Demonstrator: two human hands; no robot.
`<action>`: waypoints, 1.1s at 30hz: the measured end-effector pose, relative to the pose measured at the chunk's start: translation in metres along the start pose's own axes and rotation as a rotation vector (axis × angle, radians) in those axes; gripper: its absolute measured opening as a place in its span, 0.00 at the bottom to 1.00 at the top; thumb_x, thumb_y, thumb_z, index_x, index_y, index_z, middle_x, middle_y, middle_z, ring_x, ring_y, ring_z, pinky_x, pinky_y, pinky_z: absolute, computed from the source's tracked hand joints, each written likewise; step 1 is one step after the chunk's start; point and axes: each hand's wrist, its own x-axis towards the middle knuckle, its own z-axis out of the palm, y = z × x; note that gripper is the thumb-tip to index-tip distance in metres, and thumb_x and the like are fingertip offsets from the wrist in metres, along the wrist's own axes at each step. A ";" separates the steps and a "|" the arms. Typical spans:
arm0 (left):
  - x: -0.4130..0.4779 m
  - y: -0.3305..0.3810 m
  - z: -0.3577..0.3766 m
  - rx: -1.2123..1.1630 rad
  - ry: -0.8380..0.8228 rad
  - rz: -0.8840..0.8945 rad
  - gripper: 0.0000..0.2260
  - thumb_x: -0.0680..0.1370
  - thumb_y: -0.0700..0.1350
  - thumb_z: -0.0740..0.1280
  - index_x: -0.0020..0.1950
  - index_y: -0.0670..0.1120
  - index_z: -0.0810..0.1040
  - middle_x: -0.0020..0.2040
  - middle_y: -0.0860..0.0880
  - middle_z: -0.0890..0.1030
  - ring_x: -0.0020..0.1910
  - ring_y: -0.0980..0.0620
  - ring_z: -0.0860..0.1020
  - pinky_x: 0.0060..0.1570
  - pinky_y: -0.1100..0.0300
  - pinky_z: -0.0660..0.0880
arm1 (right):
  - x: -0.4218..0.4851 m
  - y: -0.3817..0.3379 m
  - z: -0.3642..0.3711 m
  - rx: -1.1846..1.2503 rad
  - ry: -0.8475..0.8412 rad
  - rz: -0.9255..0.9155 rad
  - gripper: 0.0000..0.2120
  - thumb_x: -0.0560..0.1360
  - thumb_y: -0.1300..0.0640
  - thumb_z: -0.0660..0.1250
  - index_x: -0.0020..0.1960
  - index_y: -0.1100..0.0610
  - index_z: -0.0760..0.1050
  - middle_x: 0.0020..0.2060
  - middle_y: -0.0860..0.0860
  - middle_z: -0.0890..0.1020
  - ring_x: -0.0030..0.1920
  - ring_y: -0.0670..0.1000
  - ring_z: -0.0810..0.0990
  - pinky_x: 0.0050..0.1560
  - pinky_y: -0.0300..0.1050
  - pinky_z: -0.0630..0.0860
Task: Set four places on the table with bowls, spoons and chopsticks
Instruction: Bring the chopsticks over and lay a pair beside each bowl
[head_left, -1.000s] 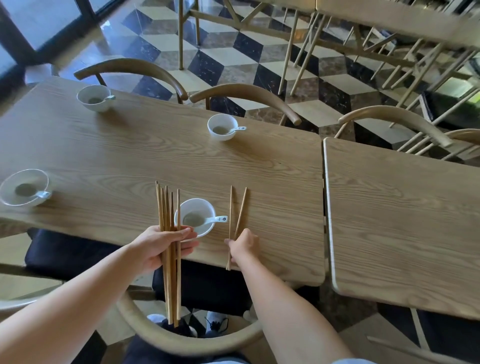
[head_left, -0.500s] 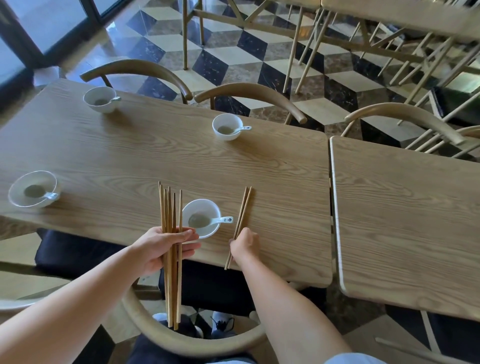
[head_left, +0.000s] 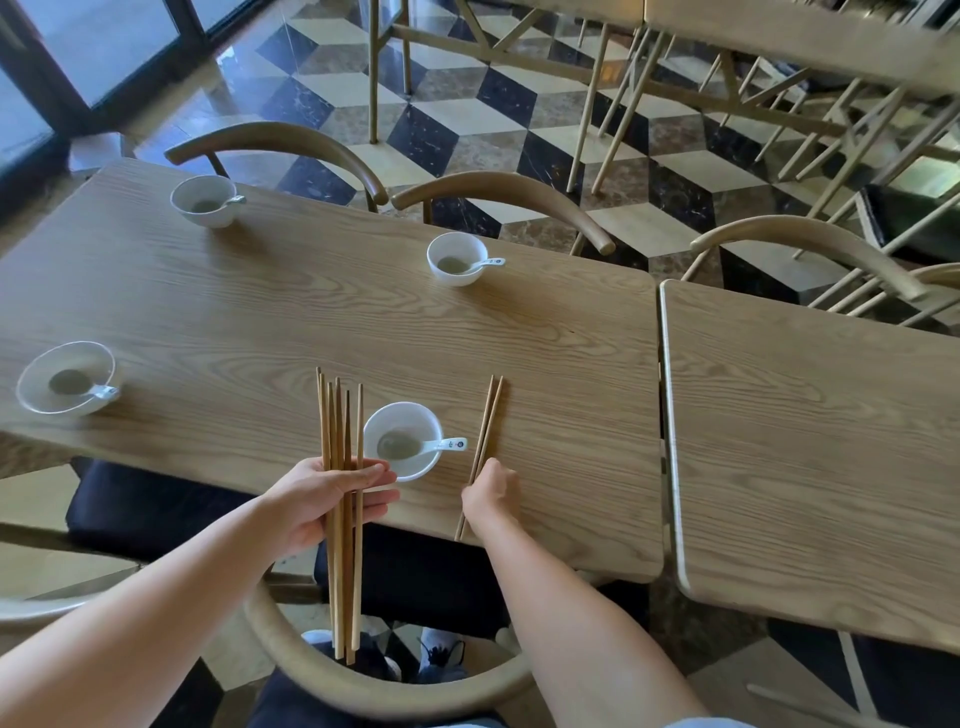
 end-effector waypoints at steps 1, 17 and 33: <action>0.000 -0.001 0.000 0.001 -0.001 -0.001 0.19 0.71 0.38 0.74 0.60 0.35 0.79 0.54 0.38 0.86 0.52 0.40 0.85 0.43 0.50 0.84 | 0.000 0.000 0.000 0.029 0.005 0.013 0.02 0.73 0.63 0.65 0.42 0.58 0.73 0.42 0.52 0.79 0.46 0.57 0.81 0.44 0.44 0.76; -0.005 -0.009 -0.007 -0.004 0.027 -0.013 0.13 0.75 0.36 0.72 0.59 0.35 0.80 0.53 0.38 0.86 0.51 0.40 0.85 0.40 0.51 0.84 | -0.001 -0.004 -0.003 0.161 0.020 0.106 0.12 0.79 0.61 0.58 0.37 0.54 0.72 0.39 0.50 0.78 0.41 0.55 0.75 0.41 0.43 0.67; 0.000 -0.010 -0.001 0.004 0.028 0.011 0.17 0.72 0.38 0.74 0.59 0.35 0.80 0.53 0.38 0.86 0.51 0.40 0.85 0.42 0.51 0.84 | -0.009 -0.006 -0.018 0.006 0.056 0.012 0.09 0.75 0.53 0.67 0.46 0.60 0.76 0.48 0.57 0.82 0.51 0.58 0.81 0.48 0.43 0.75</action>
